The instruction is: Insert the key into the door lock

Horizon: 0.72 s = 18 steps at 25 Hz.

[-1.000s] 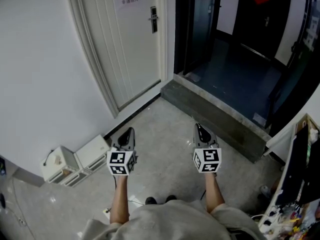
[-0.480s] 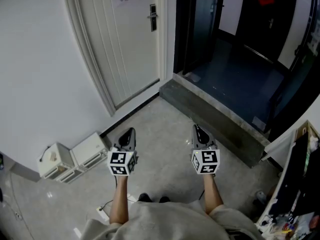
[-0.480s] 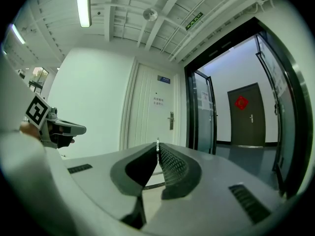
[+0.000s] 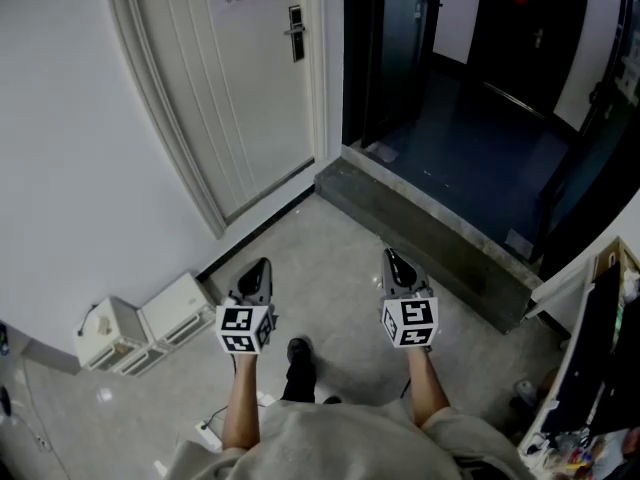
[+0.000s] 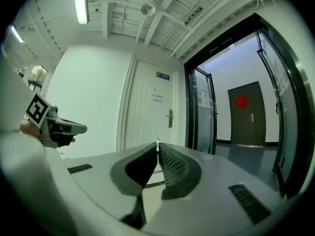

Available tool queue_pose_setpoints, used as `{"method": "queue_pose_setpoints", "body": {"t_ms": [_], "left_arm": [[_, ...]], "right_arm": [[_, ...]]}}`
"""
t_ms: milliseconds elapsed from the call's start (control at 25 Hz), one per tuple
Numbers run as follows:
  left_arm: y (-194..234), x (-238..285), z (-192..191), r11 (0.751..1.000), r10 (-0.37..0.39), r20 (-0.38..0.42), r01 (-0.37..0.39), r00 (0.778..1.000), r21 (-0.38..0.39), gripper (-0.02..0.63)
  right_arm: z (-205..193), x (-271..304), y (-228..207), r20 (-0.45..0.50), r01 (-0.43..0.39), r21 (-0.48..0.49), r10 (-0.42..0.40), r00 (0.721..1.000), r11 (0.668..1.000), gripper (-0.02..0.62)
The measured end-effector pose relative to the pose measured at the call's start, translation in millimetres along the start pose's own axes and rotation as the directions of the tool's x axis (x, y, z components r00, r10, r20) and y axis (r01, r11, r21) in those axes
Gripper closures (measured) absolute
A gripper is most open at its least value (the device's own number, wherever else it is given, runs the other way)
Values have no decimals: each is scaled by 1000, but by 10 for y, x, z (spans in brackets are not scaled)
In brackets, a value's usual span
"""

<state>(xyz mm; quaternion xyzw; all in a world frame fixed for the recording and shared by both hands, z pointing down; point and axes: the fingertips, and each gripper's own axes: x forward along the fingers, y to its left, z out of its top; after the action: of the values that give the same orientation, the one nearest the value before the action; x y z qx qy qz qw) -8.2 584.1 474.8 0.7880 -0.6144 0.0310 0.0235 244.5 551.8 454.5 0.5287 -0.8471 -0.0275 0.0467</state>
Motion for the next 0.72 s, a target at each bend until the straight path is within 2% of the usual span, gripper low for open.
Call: {"method": "queue_pose_setpoints", "body": {"t_ms": [320, 720], "left_arm": [[410, 695, 4, 1000, -23, 7, 23, 1000, 5, 589], [1416, 2078, 317, 998, -67, 34, 67, 997, 15, 589]], "right_arm": [[-3, 725, -103, 2, 12, -18, -12, 1000, 1000, 566], [277, 2361, -174, 18, 45, -37, -44, 999, 998, 566]]}}
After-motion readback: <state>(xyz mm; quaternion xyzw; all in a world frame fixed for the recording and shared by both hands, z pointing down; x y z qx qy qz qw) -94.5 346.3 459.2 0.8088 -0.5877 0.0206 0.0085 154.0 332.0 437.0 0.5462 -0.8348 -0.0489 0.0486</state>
